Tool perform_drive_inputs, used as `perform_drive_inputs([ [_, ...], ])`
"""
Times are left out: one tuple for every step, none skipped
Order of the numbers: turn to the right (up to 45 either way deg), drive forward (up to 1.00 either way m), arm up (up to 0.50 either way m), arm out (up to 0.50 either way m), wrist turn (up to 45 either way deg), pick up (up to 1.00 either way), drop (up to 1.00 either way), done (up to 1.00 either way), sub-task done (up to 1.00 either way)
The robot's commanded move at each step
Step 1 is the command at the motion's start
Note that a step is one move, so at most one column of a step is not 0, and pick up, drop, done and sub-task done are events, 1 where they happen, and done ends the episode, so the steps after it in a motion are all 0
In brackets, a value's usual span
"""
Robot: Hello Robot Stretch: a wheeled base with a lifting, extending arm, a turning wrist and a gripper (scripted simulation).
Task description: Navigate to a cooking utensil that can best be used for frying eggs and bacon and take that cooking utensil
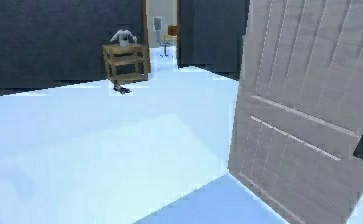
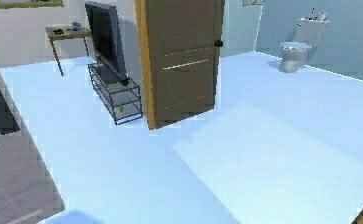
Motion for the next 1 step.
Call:
perform_drive_inputs([
  [0.0,1.0,0.0,0.0,0.0,0.0,0.0,0.0,0.0],
])
